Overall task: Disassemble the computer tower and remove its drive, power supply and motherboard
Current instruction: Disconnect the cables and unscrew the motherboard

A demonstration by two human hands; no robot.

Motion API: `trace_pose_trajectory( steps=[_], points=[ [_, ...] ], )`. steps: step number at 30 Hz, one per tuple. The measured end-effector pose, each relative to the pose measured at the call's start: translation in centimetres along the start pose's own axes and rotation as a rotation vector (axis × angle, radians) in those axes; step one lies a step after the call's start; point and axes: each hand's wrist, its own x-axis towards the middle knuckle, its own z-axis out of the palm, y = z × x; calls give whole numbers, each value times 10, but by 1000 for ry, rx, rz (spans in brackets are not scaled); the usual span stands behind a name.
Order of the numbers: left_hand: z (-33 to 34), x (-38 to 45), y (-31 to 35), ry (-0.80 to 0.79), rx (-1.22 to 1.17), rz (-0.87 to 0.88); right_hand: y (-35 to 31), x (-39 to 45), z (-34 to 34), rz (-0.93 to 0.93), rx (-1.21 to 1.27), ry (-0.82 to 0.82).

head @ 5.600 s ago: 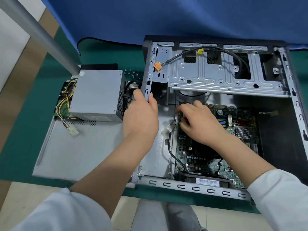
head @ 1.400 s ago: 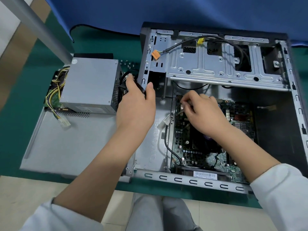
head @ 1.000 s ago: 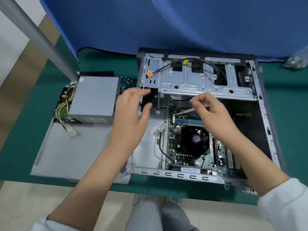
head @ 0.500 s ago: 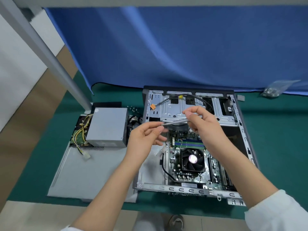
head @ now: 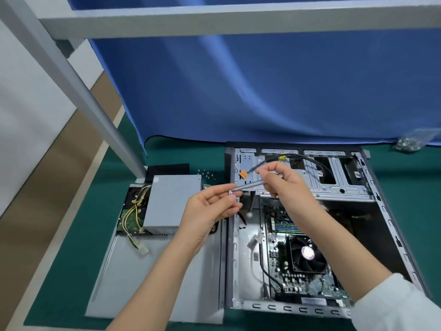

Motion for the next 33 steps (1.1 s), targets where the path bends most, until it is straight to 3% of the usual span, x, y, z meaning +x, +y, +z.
trace_pose_trajectory(
  steps=[4,11,15,18,21,26,33],
  points=[
    [-14,10,1,18,-3,-19,5,13,11,24,7,-9],
    [-42,45,-6,220,162,-47,28,42,11,25,104,73],
    [-63,79,-6,326,552,-21,46,65,-3,-4,12,241],
    [-76,108,-5,309,955,101,57,80,-9,-8,138,422],
    [-83,139,-4,276,1147,115,66,88,-6,-14,137,466],
    [-83,187,-12,237,1447,-136,76,91,-6,-43,111,470],
    [-76,224,-16,212,1589,-498,80,94,-4,-58,23,519]
  ],
)
